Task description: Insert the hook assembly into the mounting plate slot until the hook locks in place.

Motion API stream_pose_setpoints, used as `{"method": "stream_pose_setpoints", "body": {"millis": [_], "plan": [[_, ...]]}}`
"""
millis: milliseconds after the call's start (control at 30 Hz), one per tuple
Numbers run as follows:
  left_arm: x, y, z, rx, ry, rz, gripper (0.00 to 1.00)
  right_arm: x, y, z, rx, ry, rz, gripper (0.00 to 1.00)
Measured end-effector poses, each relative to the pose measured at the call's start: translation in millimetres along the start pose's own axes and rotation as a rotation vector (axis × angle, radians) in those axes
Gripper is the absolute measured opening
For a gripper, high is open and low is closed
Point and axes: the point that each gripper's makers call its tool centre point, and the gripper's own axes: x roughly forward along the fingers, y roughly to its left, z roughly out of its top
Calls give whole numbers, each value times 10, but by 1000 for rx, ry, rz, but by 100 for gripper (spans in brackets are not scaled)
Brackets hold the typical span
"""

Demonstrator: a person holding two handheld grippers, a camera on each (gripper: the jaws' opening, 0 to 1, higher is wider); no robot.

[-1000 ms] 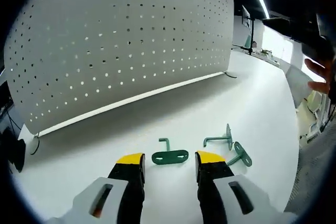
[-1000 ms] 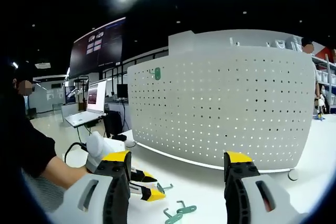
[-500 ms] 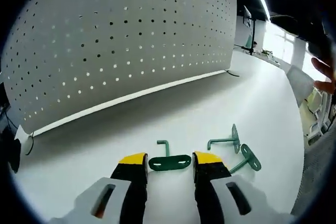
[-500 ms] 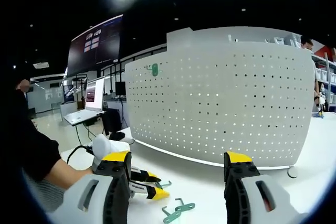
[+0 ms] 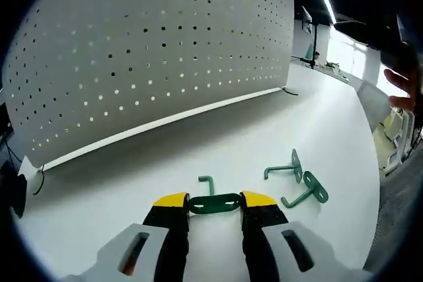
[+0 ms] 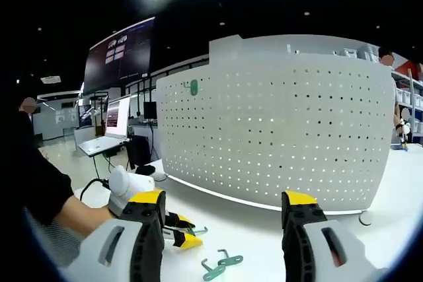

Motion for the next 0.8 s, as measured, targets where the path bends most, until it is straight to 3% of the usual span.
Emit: {"method": "stream_pose_setpoints", "body": {"millis": [167, 433, 567, 800], "plan": [[-199, 108, 113, -6, -38, 11, 30, 5, 3, 21, -3, -7, 1, 70], [-668, 135, 484, 10, -157, 3, 30, -32, 36, 90, -5, -31, 17, 65], [-916, 20, 682, 24, -225, -19, 30, -34, 164, 61, 2, -11, 83, 48], [-1193, -311, 844, 135, -279, -70, 30, -32, 317, 23, 11, 11, 145, 36]]}}
